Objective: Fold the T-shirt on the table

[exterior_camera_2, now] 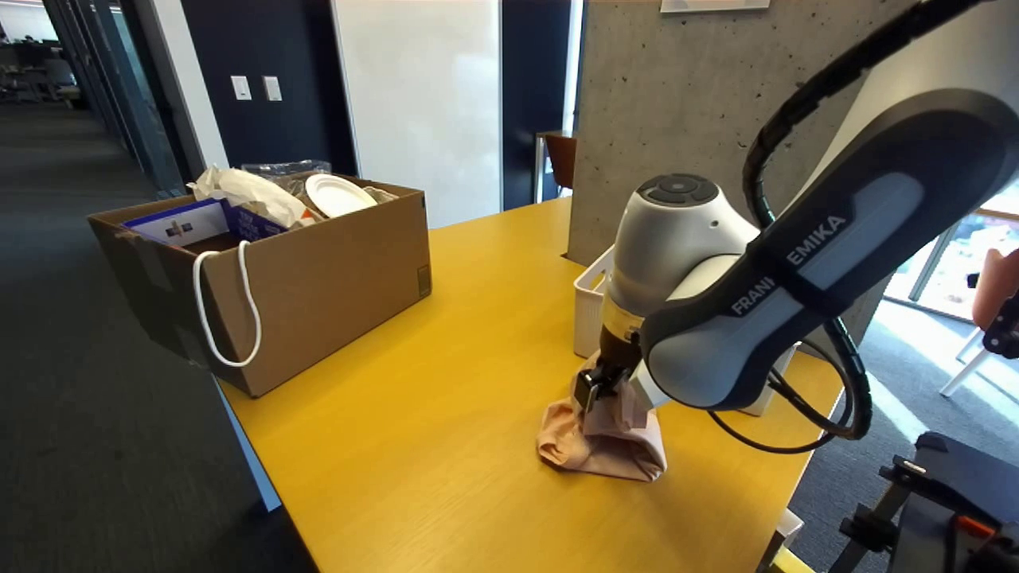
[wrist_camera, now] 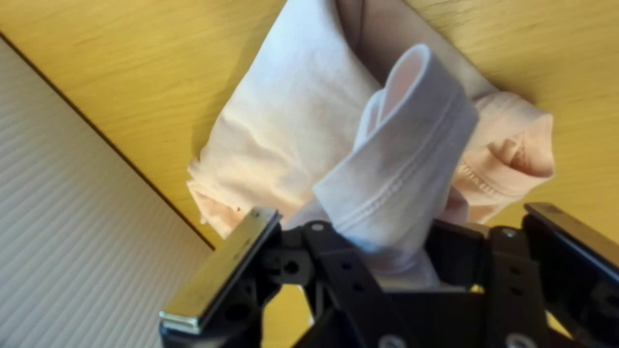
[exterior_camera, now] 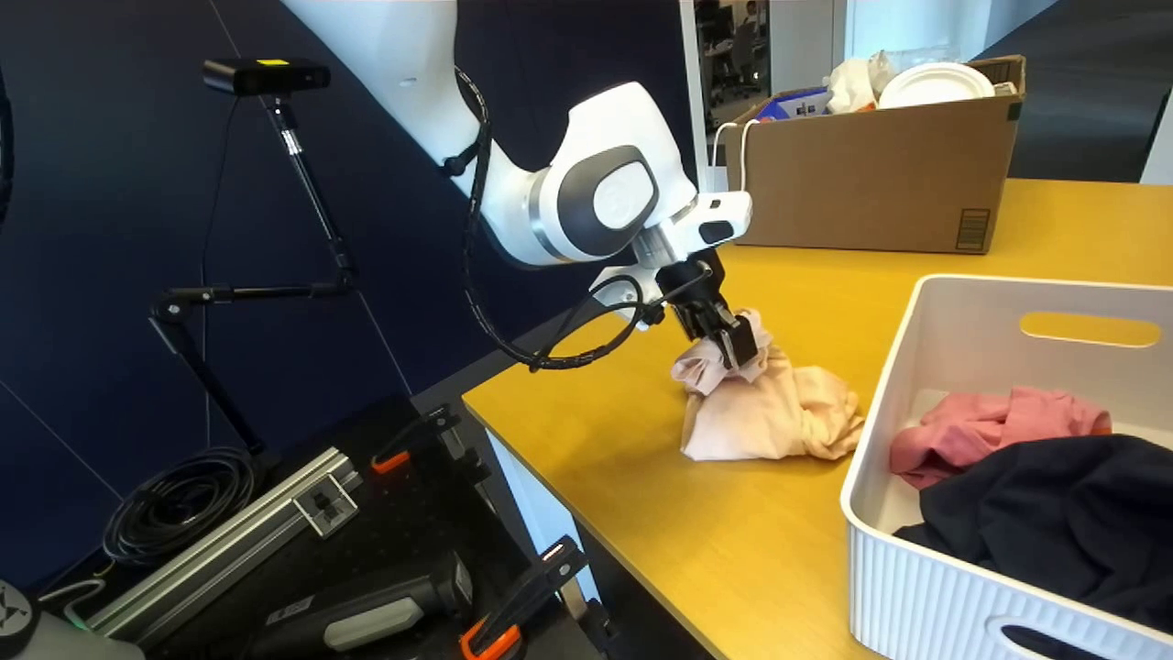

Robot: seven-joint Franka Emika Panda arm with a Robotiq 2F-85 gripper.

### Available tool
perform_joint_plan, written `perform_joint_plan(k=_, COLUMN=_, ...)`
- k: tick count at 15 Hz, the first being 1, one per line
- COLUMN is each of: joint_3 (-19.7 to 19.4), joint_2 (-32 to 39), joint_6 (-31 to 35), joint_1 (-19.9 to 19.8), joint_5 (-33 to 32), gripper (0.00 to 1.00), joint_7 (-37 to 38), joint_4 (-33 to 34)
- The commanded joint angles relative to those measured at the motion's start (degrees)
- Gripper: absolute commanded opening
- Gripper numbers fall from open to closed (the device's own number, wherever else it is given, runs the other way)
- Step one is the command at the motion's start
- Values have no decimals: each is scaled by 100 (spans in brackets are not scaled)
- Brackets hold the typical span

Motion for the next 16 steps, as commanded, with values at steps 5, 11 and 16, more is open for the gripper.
perform_joint_plan(k=5, joint_3=-147, joint_2=-504, joint_6=16, joint_1=196, joint_5=-182, gripper=69, joint_7=67, joint_4=-751)
perform_joint_plan(k=11, joint_3=-727, joint_2=-1140, joint_6=19, joint_1=820, joint_5=-378, gripper=100, joint_7=427, joint_4=-1574)
perform_joint_plan(k=16, joint_3=-1245, joint_2=-1542, joint_6=-261, joint_1=1286, joint_5=-780, gripper=100, joint_7=863, joint_4=-1851)
